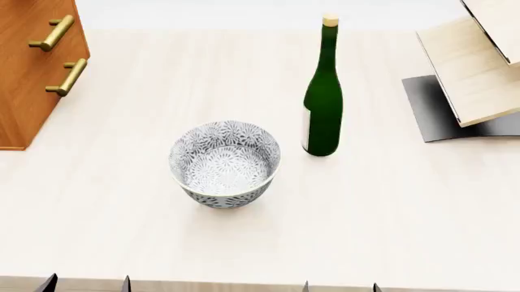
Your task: Put the wine bottle on the wine rack.
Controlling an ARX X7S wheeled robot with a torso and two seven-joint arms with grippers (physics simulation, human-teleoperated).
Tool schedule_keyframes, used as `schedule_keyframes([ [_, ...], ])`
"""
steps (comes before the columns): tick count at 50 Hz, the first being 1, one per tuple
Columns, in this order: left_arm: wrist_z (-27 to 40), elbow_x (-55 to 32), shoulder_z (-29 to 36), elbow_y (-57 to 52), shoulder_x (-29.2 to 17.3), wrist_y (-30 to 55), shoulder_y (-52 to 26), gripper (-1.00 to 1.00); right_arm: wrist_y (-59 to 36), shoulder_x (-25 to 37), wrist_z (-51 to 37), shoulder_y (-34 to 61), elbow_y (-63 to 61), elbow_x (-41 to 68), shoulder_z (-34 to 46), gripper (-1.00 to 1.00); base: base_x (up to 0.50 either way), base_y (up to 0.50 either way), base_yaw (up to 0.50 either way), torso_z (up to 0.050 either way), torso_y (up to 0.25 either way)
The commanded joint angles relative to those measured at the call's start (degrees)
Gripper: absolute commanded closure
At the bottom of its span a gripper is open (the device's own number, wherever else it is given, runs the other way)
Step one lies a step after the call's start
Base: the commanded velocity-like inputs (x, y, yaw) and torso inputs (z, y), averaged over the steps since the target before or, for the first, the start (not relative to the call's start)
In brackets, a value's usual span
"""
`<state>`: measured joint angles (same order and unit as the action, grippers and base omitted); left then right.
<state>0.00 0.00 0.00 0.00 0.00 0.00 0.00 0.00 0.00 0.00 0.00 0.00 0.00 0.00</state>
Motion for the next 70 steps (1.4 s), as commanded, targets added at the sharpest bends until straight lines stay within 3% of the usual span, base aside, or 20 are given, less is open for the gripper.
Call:
schedule_keyframes([
  [1, 0.00, -0.56, 0.64, 0.00, -0.57, 0.00, 0.00, -1.00, 0.00, 0.54, 0.00, 0.00, 0.00, 0.54, 0.00, -1.00, 0.00, 0.00, 0.00, 0.000, 0.000],
  [20, 4.67, -2.45, 5.28, -8.68, -3.42, 2.84, 2.40, -1.00, -2.63, 3.67, -3.41, -2.78, -8.90, 1.38, 4.98, -1.00, 0.00, 0.00, 0.00, 0.000, 0.000],
  [42, 8.63, -2.91, 5.77, -37.56, -6.40, 8.88, 9.28, -1.00, -7.38, 6.89, -6.12, -10.11, -36.87, 2.23, 5.97, -1.00, 0.00, 0.00, 0.00, 0.000, 0.000],
  [59, 10.60, -0.55, 6.83, -46.47, -8.34, 1.25, 13.26, -1.00, -3.53, 8.97, -7.76, -13.93, -46.68, -0.05, 7.23, -1.00, 0.00, 0.00, 0.00, 0.000, 0.000],
  [70, 11.98, 0.57, 6.92, -47.84, -9.09, -8.53, 16.02, -1.00, 6.83, 9.95, -8.39, -15.90, -46.79, -0.80, 8.01, -1.00, 0.00, 0.00, 0.00, 0.000, 0.000],
])
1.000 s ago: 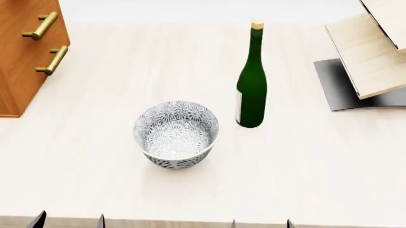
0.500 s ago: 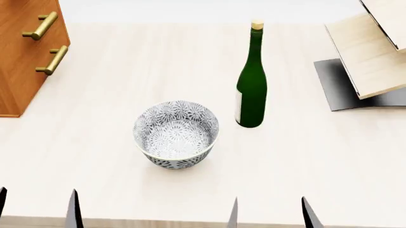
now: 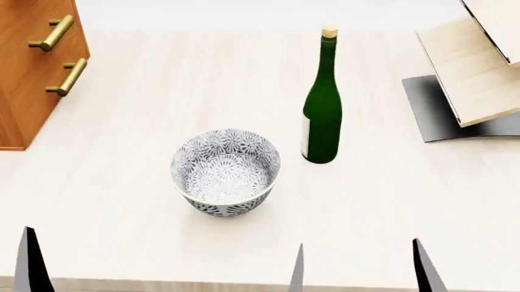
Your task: Put the wine bottle on the wine rack.
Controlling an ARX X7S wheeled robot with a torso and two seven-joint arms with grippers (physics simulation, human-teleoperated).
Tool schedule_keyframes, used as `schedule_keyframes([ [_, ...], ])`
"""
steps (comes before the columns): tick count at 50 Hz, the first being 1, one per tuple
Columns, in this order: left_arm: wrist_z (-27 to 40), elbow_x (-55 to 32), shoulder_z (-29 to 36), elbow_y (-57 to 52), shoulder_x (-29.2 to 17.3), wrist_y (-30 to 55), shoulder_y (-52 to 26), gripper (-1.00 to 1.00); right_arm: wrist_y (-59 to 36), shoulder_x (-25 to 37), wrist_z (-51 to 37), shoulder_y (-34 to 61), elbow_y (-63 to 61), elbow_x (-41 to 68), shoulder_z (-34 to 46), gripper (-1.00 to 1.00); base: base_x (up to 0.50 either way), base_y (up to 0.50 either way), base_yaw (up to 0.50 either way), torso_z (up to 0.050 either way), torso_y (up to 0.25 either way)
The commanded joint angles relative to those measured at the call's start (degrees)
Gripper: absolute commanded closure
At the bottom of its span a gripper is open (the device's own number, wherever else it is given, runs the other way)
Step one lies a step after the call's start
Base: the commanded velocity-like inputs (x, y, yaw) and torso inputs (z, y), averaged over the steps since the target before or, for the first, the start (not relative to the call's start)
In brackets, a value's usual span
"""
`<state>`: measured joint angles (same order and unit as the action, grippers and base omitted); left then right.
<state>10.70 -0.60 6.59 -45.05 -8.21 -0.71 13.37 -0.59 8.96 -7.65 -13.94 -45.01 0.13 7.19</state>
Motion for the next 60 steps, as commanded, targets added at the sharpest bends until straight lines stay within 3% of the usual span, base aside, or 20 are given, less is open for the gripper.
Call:
schedule_keyframes([
  [1, 1.41, 1.29, 0.34, -2.84, -0.90, -7.76, 2.70, -1.00, 8.66, 1.10, -0.75, -2.01, -1.32, -1.02, 0.93, -1.00, 0.00, 0.00, 0.00, 0.000, 0.000],
  [6, 1.83, 2.37, 0.72, -1.95, -1.18, -10.97, 3.11, -1.00, 15.50, 1.22, -1.54, -2.45, 0.48, -1.06, 0.82, -1.00, 0.00, 0.00, 0.00, 0.000, 0.000],
  [60, 4.88, 2.12, 2.13, -0.46, -3.55, -11.89, 2.54, -1.00, 14.77, 3.15, -4.62, -1.20, 2.60, -2.40, 2.08, -1.00, 0.12, 0.00, 0.00, 0.000, 0.000],
])
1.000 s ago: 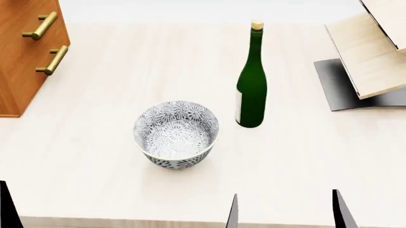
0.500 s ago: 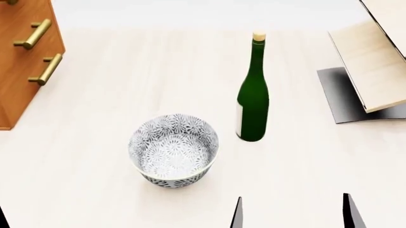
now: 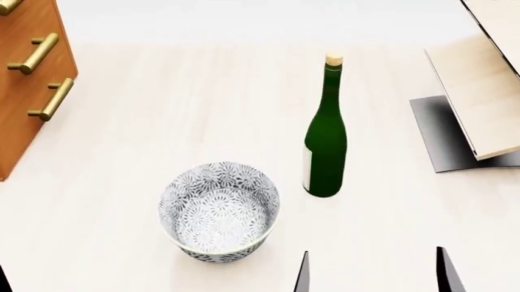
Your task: Put the wine bottle on the wine rack.
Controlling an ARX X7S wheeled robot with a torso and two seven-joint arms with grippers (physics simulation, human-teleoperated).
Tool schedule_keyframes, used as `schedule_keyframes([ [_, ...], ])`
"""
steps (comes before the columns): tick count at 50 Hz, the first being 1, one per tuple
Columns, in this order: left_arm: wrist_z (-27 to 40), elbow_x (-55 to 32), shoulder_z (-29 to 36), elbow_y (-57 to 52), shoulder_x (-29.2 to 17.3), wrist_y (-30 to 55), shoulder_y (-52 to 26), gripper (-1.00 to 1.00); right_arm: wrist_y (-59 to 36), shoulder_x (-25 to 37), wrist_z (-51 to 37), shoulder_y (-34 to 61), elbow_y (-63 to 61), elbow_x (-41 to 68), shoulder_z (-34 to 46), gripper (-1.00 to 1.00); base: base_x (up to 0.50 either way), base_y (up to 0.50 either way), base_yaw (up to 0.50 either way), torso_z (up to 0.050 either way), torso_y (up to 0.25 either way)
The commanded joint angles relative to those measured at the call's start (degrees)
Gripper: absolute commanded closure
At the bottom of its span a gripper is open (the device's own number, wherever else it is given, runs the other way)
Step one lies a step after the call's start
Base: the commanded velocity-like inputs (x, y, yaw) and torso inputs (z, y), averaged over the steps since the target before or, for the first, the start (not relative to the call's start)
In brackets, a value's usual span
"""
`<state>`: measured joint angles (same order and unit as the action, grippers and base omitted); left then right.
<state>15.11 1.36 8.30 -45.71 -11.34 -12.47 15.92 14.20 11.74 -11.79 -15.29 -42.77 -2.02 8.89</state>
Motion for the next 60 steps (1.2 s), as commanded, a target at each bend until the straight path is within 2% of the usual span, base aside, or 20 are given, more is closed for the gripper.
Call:
schedule_keyframes([
  [1, 0.53, 0.09, 0.43, 0.18, -0.45, -0.13, -0.02, -1.00, 0.03, 0.40, -0.52, 0.12, 0.34, -0.34, 0.43, -1.00, 0.11, 0.00, 0.00, 0.000, 0.000],
  [60, 2.98, 1.52, 2.21, 0.14, -2.34, -0.39, -0.10, -1.00, 0.62, 2.40, -2.87, 0.51, 1.22, -0.71, 1.87, -1.00, 0.11, 0.00, 0.00, 0.000, 0.000],
])
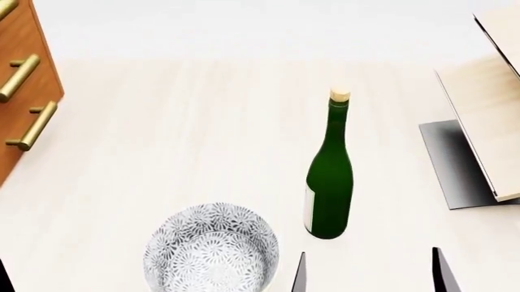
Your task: Put the wine bottle on the wine rack.
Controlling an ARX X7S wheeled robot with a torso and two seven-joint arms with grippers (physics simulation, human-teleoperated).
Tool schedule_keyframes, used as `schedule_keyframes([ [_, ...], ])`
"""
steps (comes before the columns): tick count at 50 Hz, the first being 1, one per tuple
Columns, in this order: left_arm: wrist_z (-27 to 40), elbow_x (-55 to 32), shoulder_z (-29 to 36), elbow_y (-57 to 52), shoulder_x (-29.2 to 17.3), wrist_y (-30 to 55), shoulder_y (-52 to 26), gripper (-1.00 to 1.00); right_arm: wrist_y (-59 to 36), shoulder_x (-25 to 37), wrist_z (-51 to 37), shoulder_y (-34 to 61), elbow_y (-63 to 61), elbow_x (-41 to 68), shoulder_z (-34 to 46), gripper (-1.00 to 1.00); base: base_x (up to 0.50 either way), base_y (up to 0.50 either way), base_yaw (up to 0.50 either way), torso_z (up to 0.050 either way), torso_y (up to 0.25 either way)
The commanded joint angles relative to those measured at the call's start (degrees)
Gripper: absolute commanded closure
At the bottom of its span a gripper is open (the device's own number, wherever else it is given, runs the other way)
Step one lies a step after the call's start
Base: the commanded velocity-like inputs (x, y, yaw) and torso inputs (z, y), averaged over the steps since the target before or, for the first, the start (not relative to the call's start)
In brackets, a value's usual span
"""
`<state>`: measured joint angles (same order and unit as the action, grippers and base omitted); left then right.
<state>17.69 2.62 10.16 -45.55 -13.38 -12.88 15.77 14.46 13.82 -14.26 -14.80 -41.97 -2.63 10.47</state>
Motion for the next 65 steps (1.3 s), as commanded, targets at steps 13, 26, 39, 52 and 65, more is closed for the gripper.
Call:
schedule_keyframes([
  [13, 0.77, 0.15, 0.83, -0.08, -0.69, 0.09, -0.03, -1.00, -0.08, 0.71, -0.75, 0.06, 0.05, -0.19, 0.71, -1.00, 0.10, 0.00, 0.00, 0.000, 0.000],
  [26, 1.04, -0.52, 1.14, 0.20, -1.16, -0.05, -0.37, -1.00, -0.75, 1.10, -1.11, 0.22, -0.57, 0.04, 0.81, -1.00, 0.11, 0.00, 0.00, 0.000, 0.000],
  [39, 1.54, -0.41, 1.44, 0.02, -1.49, -0.06, -0.25, -1.00, -0.65, 1.43, -1.51, 0.26, -0.17, -0.12, 1.21, -1.00, 0.10, 0.00, 0.00, 0.000, 0.000],
  [52, 1.88, -0.31, 1.87, -0.30, -1.81, 0.33, -0.27, -1.00, -0.38, 1.76, -1.88, 0.47, 0.51, -0.14, 1.57, -1.00, 0.10, 0.00, 0.00, 0.000, 0.000],
  [65, 2.28, -0.34, 2.16, -0.06, -2.13, 0.25, -0.45, -1.00, -0.27, 2.08, -2.27, 0.60, 0.80, -0.10, 1.86, -1.00, 0.10, 0.00, 0.00, 0.000, 0.000],
])
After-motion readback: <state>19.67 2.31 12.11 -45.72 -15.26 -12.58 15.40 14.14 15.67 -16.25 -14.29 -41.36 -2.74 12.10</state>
